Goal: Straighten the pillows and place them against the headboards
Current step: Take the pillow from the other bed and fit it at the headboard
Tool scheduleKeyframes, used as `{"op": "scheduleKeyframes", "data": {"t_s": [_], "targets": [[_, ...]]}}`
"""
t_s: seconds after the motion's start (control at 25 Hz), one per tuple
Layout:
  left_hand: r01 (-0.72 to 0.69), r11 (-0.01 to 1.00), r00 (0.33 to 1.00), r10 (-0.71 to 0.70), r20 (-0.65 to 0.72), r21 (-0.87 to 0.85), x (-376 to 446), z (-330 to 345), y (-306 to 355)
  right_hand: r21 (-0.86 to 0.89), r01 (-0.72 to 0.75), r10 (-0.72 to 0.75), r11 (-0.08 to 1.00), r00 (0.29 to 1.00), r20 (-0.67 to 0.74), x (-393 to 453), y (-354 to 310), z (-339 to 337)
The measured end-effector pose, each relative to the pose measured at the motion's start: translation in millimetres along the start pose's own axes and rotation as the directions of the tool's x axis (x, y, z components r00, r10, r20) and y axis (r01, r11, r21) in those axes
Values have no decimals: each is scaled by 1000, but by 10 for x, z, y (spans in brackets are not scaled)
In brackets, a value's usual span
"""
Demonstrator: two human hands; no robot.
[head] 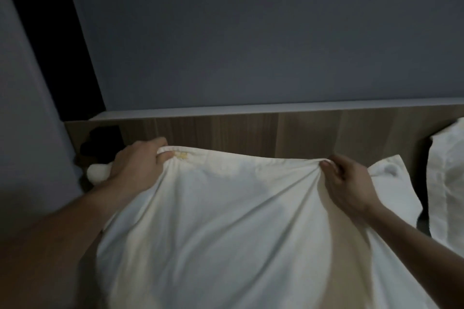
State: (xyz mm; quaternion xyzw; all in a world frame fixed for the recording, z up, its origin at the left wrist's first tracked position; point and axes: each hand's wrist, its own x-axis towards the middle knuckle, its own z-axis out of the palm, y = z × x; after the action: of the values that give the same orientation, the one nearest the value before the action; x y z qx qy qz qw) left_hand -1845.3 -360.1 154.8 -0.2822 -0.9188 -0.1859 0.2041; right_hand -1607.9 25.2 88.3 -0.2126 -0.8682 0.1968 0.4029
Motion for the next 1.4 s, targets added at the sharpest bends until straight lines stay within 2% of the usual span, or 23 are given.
{"op": "scheduleKeyframes", "data": {"t_s": [0.2, 0.36, 0.44, 0.56, 0.64, 0.72, 0.8, 0.92, 1.16, 1.4], "targets": [[-20, 999, 999, 21, -38, 30, 62, -65, 69, -112, 58, -61, 992, 998, -21, 372, 64, 93], [-22, 997, 998, 26, -55, 73, 165, -47, 265, -111, 38, -46, 993, 996, -70, 364, 134, 112], [-31, 995, 998, 36, -43, 97, 256, -41, 356, -128, 13, -29, 992, 992, -126, 362, 189, 91], [-50, 992, 999, 52, -13, 119, 408, 5, 511, -132, -107, 77, 985, 974, -215, 423, 327, 92], [-74, 985, 997, 68, 43, 158, 488, 63, 610, -186, -182, 147, 966, 972, -186, 477, 450, 143], [-102, 963, 992, 78, 103, 251, 548, 111, 687, -257, -190, 172, 948, 981, -91, 524, 525, 180], [-113, 928, 991, 81, 102, 355, 586, 142, 721, -264, -170, 165, 949, 985, -40, 556, 585, 183], [-111, 886, 994, 89, 69, 450, 636, 141, 728, -252, -129, 119, 959, 991, -54, 609, 651, 125], [35, 924, 999, -28, -24, 382, 760, 85, 686, -178, -99, 64, 979, 980, -189, 943, 451, 117], [-8, 915, 1000, 7, 5, 403, 712, 195, 731, -227, -180, 163, 957, 982, -90, 823, 764, 163]]}}
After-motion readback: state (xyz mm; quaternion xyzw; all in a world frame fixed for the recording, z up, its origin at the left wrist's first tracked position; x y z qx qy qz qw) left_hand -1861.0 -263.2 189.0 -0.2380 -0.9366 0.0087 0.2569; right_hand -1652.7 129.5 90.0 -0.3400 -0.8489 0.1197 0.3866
